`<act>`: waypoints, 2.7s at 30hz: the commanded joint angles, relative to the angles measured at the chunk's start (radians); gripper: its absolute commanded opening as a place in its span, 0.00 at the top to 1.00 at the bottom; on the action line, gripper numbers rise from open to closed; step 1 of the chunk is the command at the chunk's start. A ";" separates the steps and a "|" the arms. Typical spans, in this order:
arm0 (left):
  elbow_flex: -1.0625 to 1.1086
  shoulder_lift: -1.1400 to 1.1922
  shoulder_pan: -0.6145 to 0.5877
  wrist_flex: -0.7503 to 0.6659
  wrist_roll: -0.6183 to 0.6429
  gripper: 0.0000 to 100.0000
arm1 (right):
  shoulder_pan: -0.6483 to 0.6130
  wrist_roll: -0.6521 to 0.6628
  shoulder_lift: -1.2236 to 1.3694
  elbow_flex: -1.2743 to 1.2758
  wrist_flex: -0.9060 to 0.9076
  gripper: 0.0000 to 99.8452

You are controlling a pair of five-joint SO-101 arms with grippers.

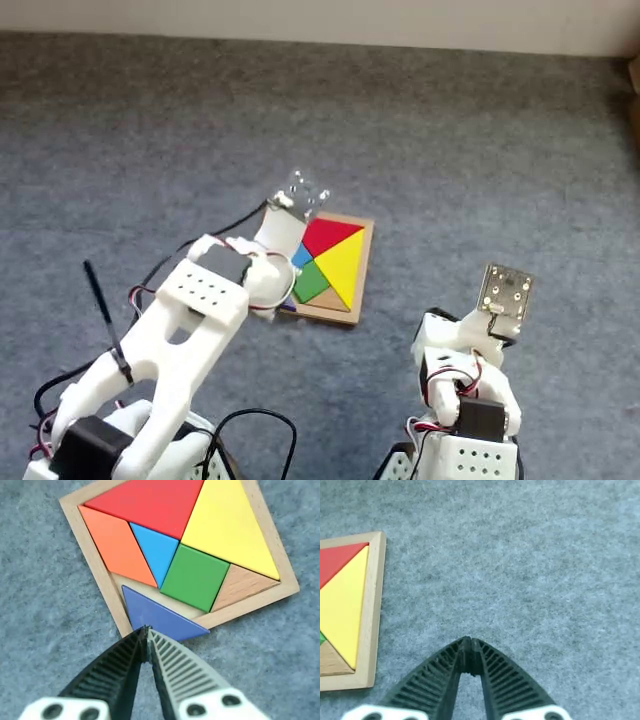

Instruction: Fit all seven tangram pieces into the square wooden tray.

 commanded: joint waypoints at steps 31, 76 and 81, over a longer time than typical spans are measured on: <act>-0.005 0.008 -0.005 -0.069 0.064 0.99 | 0.012 0.008 -0.005 0.143 -0.036 0.99; 0.874 -1.409 -0.463 -0.058 0.058 0.99 | -0.186 0.008 -0.005 0.143 0.159 0.99; 0.874 -1.409 -0.475 0.066 0.058 0.99 | -0.196 0.008 -0.007 0.143 0.165 0.99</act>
